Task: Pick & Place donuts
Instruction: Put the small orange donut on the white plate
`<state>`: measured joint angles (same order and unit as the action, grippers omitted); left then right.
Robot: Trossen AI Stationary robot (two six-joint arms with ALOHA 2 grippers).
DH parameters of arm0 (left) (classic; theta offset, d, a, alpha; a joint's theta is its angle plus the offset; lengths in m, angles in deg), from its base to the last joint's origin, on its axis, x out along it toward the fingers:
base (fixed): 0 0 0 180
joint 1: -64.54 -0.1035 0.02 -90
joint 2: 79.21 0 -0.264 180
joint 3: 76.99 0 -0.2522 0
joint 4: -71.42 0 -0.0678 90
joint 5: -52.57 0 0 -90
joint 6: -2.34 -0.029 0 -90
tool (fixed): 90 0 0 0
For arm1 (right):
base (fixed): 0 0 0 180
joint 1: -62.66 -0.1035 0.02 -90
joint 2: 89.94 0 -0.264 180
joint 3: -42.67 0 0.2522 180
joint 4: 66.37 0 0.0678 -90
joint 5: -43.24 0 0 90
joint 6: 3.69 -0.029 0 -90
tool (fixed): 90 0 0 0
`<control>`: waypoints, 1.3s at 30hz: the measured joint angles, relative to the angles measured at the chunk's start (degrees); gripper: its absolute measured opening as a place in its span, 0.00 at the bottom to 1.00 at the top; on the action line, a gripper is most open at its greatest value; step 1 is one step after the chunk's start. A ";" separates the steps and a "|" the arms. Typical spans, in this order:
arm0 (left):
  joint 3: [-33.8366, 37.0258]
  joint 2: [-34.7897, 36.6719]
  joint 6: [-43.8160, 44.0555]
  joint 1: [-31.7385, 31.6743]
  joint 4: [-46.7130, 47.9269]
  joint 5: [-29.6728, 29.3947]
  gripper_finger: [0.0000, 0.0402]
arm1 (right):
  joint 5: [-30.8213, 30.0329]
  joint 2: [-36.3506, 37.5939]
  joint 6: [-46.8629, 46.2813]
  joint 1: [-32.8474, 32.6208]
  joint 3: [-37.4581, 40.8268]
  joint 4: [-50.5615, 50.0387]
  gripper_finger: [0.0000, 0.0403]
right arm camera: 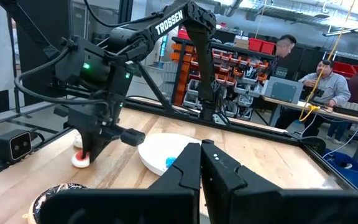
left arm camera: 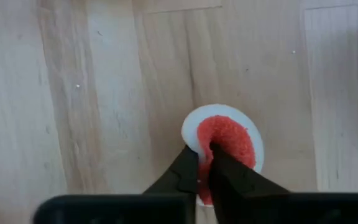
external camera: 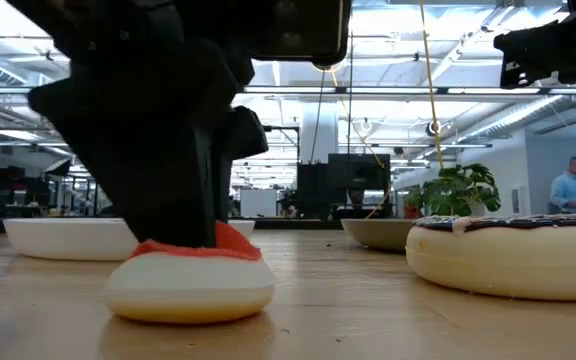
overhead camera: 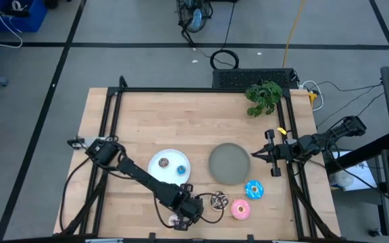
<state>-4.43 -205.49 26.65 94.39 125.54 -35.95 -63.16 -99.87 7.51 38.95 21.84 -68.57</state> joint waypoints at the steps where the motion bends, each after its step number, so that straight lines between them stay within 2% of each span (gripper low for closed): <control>1: -0.74 -0.04 -0.05 -0.14 0.70 0.06 0.04 | 0.02 0.00 0.00 -0.01 0.00 0.00 0.00; 5: -6.39 -0.40 -3.41 -0.32 7.57 0.00 0.06 | 0.02 0.00 -0.02 -0.01 0.00 0.03 0.00; 12: -22.14 -0.30 -4.29 -0.05 35.36 -8.82 0.02 | 0.03 0.00 0.00 0.00 0.00 0.01 0.00; 16: -29.79 -0.15 -2.36 -0.03 48.74 -12.52 0.07 | 0.03 0.00 0.00 0.00 0.00 0.01 0.00; 19: -30.61 1.32 -2.99 -0.07 49.77 -12.87 0.08 | 0.02 0.00 -0.02 0.01 0.00 -0.01 0.00; 21: -29.75 3.20 -3.38 -0.08 48.01 -12.69 0.05 | 0.04 -0.09 -0.02 -0.02 0.00 0.07 0.00; 24: -25.77 5.96 -1.40 -0.45 50.04 -14.80 0.02 | 0.08 -0.27 -0.13 -0.02 0.00 0.13 0.00; 29: -12.36 12.79 0.80 -1.71 46.25 -14.93 0.04 | 0.08 -0.56 -0.17 -0.02 0.00 0.19 0.00; 35: 10.51 23.89 3.94 -3.50 30.24 -12.89 0.03 | 0.08 -0.70 -0.10 -0.02 0.00 0.21 0.00; 39: 20.03 28.96 7.03 -4.17 24.04 -11.09 0.05 | 0.06 -0.68 -0.01 -0.02 0.00 0.25 0.00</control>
<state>15.60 -176.53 33.68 90.23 149.58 -47.03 -63.10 -100.55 7.50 38.94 21.84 -68.31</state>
